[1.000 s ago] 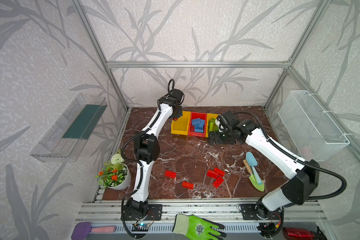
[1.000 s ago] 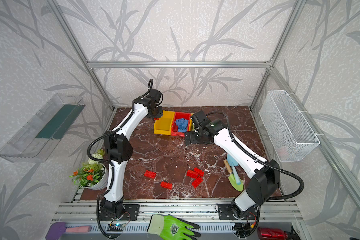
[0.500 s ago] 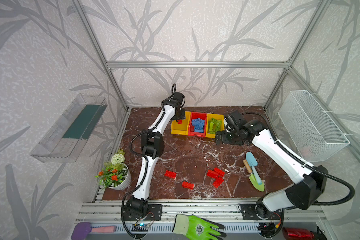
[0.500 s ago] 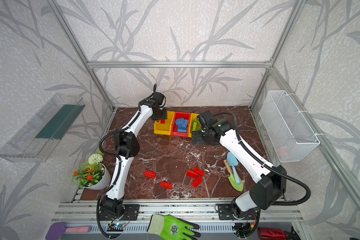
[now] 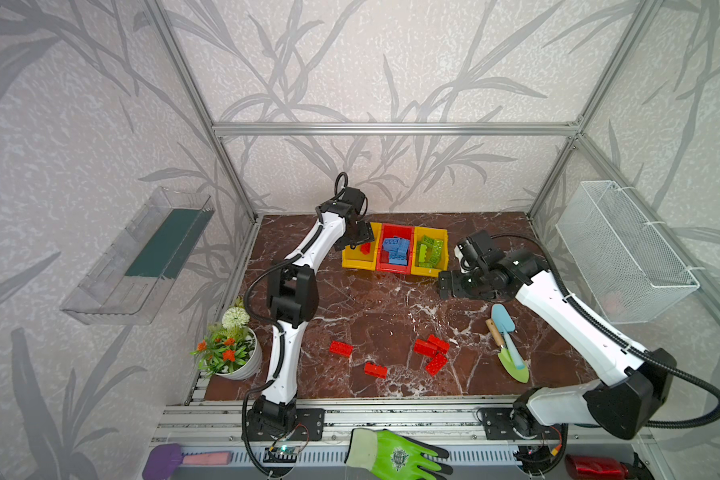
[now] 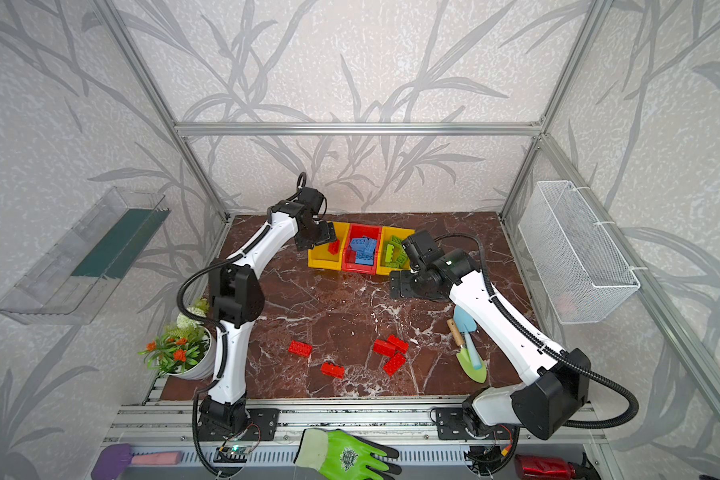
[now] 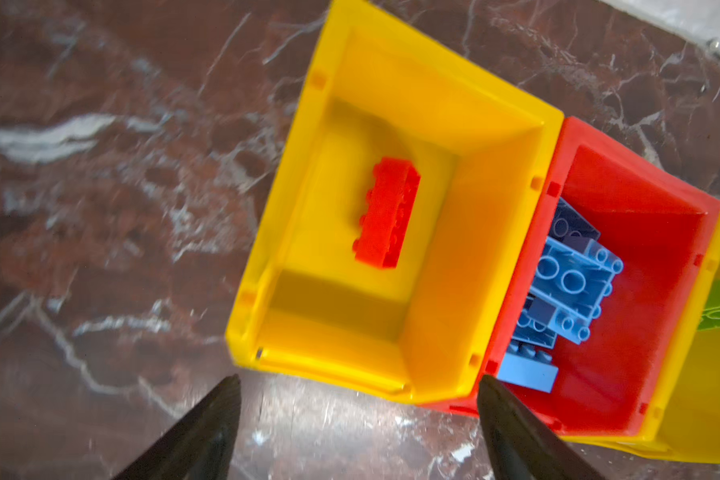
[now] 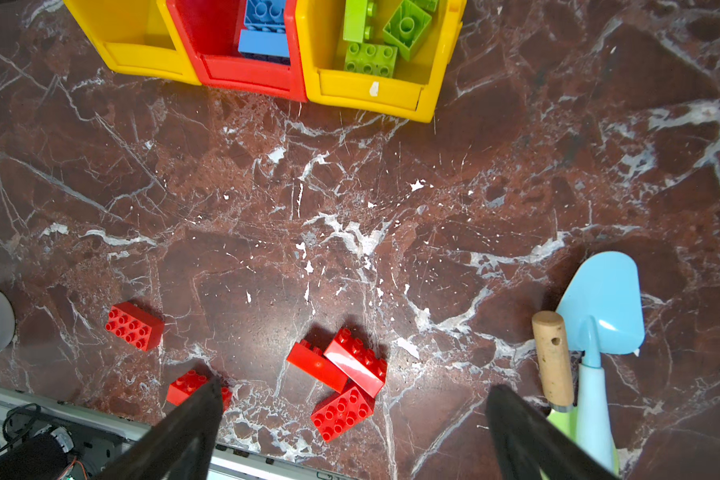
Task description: Sort the legos into containers by color
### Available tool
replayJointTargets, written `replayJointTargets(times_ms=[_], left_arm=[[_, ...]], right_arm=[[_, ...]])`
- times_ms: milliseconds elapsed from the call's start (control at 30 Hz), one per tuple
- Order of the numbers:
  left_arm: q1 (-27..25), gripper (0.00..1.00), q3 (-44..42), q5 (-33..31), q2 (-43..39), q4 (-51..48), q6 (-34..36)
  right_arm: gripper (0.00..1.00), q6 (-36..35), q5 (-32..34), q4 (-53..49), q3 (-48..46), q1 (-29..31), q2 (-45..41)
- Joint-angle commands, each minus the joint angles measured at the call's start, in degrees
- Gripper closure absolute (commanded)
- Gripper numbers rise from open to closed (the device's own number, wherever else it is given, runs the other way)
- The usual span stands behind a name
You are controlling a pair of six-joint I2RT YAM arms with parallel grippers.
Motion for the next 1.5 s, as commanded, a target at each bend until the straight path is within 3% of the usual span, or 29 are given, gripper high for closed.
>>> replayJointTargets(times_ms=[0,133,267,533,700,833,1033,1233,1467], left_arm=[[-0.1,0.11,-17.1,-1.8,-13.8,4.8,-13.1],[-0.3,0.13,-38.8,-1.3,-29.5,9.5,-25.4],[-1.6,0.13,-53.7,-3.4,-44.3,8.2,-34.7],[-6.2,0.14,-70.3,-6.3,-68.0,0.4,-47.7],[-11.2,0.14,-75.2,-8.1,-75.7,-2.8,-53.1],[-14.7,0.14,-76.8,-7.8,-75.4,-0.5,-55.1],[-18.5,0.14,-77.6,-5.4,-66.3,8.2,-55.1],[-19.0,0.15,-78.0,-1.5,-57.4,15.9,-55.6],[-19.0,0.20,-74.8,-0.7,-49.9,15.5,-55.8]], right_arm=[[0.01,0.0,-2.4,2.1,-3.1,-0.1,-2.1],[0.01,-1.3,-5.1,4.3,-6.7,0.3,-3.4],[0.01,-2.4,-7.3,6.5,-9.6,0.7,-4.4],[0.01,-3.3,-9.1,7.9,-13.8,2.9,-8.1],[0.01,-1.7,-8.4,8.2,-17.0,6.1,-11.0],[0.01,0.3,-6.8,7.8,-18.3,9.0,-13.5],[0.01,3.0,-3.9,6.2,-19.5,11.4,-17.3],[0.01,5.1,-1.6,4.1,-20.6,11.7,-21.8],[0.01,6.0,-0.6,2.2,-22.0,11.8,-25.6]])
